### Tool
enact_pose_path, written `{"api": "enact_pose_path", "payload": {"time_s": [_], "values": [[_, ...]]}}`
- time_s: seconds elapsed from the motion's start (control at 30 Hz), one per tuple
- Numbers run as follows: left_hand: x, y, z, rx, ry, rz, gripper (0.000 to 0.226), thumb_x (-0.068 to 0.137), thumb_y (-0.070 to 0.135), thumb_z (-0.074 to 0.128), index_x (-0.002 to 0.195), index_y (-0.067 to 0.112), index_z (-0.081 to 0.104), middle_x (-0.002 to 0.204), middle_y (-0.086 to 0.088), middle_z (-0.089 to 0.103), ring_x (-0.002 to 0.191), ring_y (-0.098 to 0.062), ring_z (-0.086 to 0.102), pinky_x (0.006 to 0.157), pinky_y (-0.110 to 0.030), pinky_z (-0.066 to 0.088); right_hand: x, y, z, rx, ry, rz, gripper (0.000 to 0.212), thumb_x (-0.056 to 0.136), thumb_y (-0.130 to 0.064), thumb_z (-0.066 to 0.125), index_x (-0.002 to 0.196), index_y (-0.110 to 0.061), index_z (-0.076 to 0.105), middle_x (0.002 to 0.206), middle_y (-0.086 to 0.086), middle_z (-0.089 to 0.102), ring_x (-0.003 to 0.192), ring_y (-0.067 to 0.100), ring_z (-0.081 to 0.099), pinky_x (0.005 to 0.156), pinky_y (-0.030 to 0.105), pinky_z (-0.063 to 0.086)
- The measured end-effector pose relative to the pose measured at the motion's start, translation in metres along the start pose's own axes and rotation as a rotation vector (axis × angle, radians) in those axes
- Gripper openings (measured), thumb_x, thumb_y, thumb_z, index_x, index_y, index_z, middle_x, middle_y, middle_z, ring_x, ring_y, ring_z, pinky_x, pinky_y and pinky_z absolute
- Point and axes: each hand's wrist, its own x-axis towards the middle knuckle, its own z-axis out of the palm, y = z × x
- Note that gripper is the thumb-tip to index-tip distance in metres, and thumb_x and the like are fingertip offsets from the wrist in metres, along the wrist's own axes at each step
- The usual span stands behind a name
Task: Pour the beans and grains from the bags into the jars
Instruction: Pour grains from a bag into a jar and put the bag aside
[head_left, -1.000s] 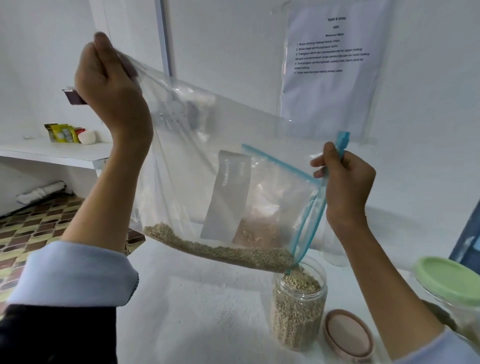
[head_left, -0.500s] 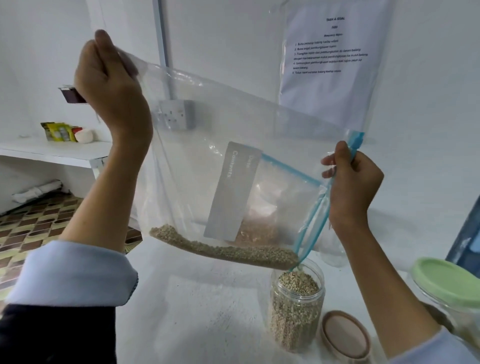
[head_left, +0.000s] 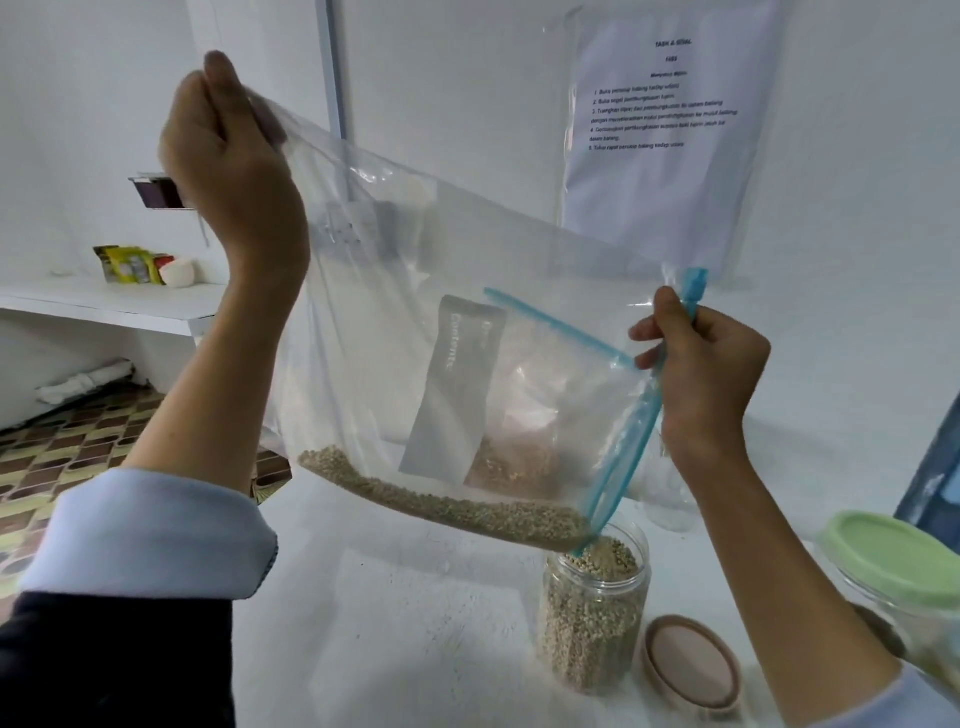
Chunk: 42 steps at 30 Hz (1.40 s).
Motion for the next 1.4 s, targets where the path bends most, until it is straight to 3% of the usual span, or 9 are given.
{"api": "enact_pose_path", "payload": {"time_s": [0.5,0.6,0.7,0.97,1.13,1.3,1.4], "values": [[-0.001,0.009,-0.003,0.068,-0.080,-0.014,0.035,0.090,0.038,0.039,0.056,0.032,0.040,0.046,0.011,0.039,0.044,-0.020,0.033,0.047,-0.034,0.025,-0.003,0.004,-0.004,0.062,0.040,0.025,0.034,0.092,-0.025,0.061,0.059,-0.017,0.062,0.058,-0.007,0.064,0.044,0.007,0.052,0.058,0.026,0.047],[-0.001,0.012,-0.003,0.071,-0.104,-0.015,0.035,0.090,0.038,0.038,0.057,0.028,0.040,0.046,0.008,0.039,0.043,-0.019,0.034,0.046,-0.032,0.025,-0.004,0.002,-0.003,0.033,-0.026,0.041,0.033,0.092,-0.025,0.061,0.060,-0.016,0.062,0.054,-0.009,0.063,0.044,0.006,0.053,0.056,0.022,0.048],[0.000,0.014,-0.004,0.075,-0.123,-0.012,0.036,0.092,0.037,0.037,0.058,0.025,0.041,0.047,0.006,0.039,0.044,-0.020,0.035,0.046,-0.032,0.027,-0.002,0.003,-0.005,0.077,0.041,0.019,0.035,0.092,-0.026,0.061,0.058,-0.018,0.062,0.056,-0.007,0.064,0.046,0.009,0.053,0.059,0.026,0.047],[-0.006,0.016,-0.010,0.116,-0.236,-0.120,0.038,0.093,0.036,0.036,0.058,0.026,0.043,0.047,0.009,0.042,0.043,-0.012,0.036,0.046,-0.022,0.028,0.000,0.012,-0.011,0.064,-0.007,0.069,0.034,0.092,-0.025,0.061,0.059,-0.018,0.062,0.053,-0.006,0.063,0.049,0.010,0.054,0.064,0.029,0.048],[-0.008,0.022,-0.013,0.119,-0.396,-0.228,0.041,0.103,0.020,0.030,0.065,0.018,0.045,0.041,0.012,0.046,0.037,-0.004,0.037,0.043,-0.014,0.028,0.008,0.016,-0.018,0.075,0.043,0.087,0.032,0.092,-0.024,0.061,0.060,-0.018,0.064,0.055,-0.007,0.065,0.051,0.014,0.056,0.064,0.032,0.049],[-0.007,0.019,-0.026,0.151,-0.566,-0.338,0.043,0.105,0.025,0.029,0.067,0.016,0.048,0.049,0.003,0.048,0.038,-0.009,0.043,0.042,-0.021,0.035,0.007,0.025,-0.021,0.041,0.039,0.122,0.032,0.092,-0.025,0.062,0.060,-0.018,0.064,0.053,-0.007,0.065,0.051,0.014,0.057,0.066,0.033,0.051],[-0.008,0.017,-0.035,0.131,-0.641,-0.394,0.037,0.103,0.031,0.033,0.073,0.018,0.050,0.054,0.006,0.054,0.047,-0.009,0.051,0.051,-0.023,0.043,0.007,0.026,-0.022,0.053,0.038,0.142,0.032,0.091,-0.026,0.062,0.060,-0.018,0.065,0.053,-0.007,0.065,0.050,0.012,0.057,0.067,0.032,0.051]]}}
